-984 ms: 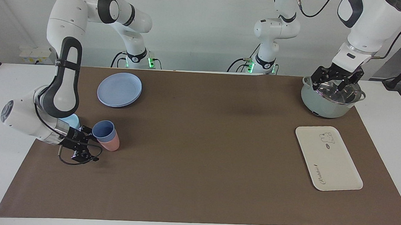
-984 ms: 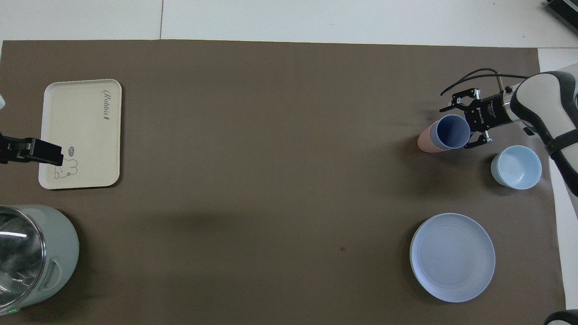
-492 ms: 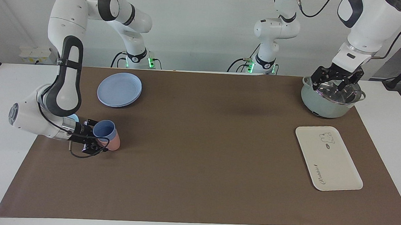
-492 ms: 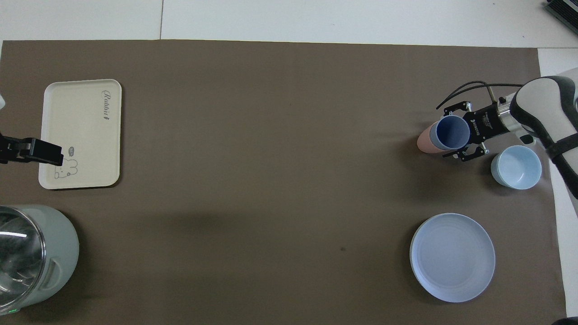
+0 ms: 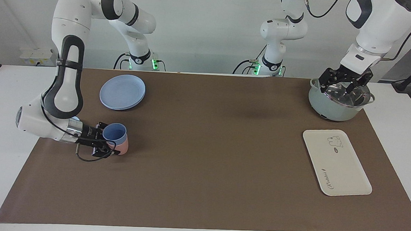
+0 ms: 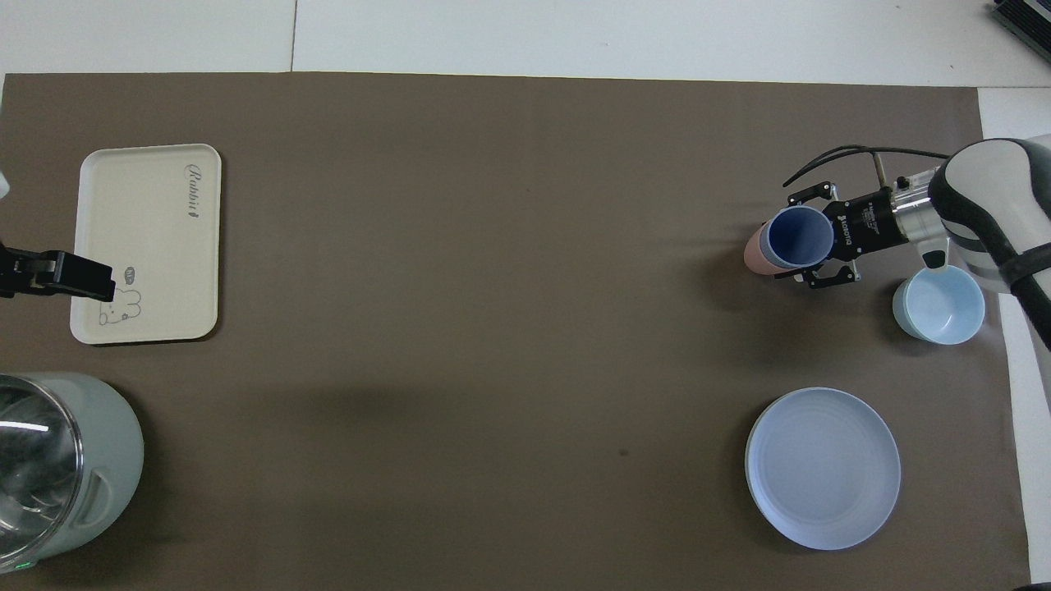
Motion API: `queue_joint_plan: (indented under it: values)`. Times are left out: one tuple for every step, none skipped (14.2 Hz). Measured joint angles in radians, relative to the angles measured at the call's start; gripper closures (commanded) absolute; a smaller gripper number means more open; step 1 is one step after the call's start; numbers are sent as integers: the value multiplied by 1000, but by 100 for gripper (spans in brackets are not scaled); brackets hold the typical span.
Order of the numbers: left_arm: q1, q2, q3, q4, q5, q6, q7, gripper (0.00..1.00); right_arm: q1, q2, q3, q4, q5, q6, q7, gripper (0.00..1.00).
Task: Place cup on tray
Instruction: 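Lift the cups toward the table center while the left gripper reaches in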
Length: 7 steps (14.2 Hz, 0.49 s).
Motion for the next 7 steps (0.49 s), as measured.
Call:
queue_joint_plan:
  values:
    - [0,0,0,0,0,0,0,0,3,-5,3,-10,13,0,-4,100]
    - [0,0,0,0,0,0,0,0,15,-14,7,-19,21,0,-7,100]
    - [0,0,0,0,0,0,0,0,41,-26,9,-26,25,2,-6,100]
    - [0,0,0,0,0,0,0,0,76,-42,10,-32,28,15,-2,100]
    - [0,0,0,0,0,0,0,0,117,-59,11,-38,30,38,17,100]
    - [0,0,0,0,0,0,0,0,160,-76,12,-44,30,65,53,100]
    - [0,0,0,0,0,0,0,0,205,-92,12,-49,31,97,97,100]
